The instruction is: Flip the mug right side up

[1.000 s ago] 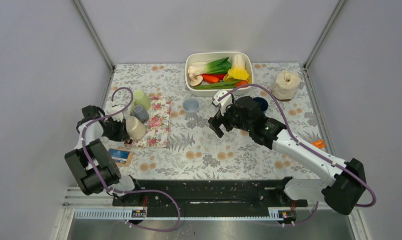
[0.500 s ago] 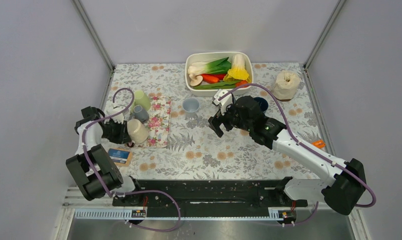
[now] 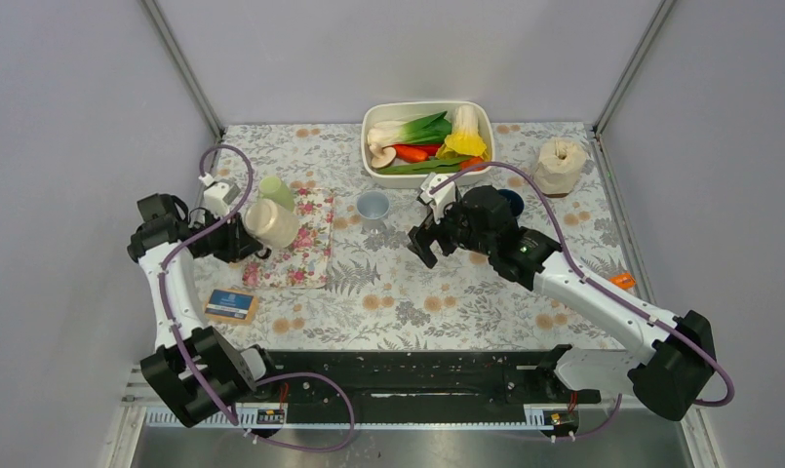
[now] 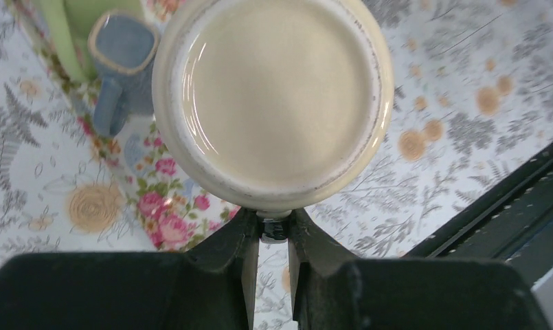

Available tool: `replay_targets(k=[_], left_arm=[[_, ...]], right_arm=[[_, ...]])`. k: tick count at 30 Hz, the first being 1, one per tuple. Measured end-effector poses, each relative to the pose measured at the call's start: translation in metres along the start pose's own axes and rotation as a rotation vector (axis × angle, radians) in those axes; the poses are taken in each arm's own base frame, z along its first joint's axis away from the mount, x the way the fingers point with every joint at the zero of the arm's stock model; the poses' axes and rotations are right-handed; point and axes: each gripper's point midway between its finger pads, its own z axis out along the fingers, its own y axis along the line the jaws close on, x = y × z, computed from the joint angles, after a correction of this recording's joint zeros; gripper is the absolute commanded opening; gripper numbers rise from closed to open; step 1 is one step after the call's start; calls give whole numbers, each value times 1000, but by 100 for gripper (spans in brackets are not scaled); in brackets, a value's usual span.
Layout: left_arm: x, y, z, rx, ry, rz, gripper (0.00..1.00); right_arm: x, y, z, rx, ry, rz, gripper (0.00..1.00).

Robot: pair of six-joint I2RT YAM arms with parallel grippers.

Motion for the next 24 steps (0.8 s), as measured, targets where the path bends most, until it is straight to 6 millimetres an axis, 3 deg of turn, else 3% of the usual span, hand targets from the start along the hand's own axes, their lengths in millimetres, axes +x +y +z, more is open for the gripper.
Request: replay_targets(k=[5,8,18,21,24], left_arm=[[-48,-31,-5,107,-125,20,0],[-76,-53,1,161,-189,61,0],[-187,-149,31,513,-488,-35,0],[-205,-176,43,642,-495,-118,0],[-218,-198,52,762,-498,-220,0]], right_arm=[[-2,3,-1,-44,-10,51,99],[-14,-3,-5,-70,-40,111,99],[-98,-25,-30,-201,-320,348,99],[-121,-27,-39,-255,-438,422,99],[-129,-26,-43,-306,-520,493,99]])
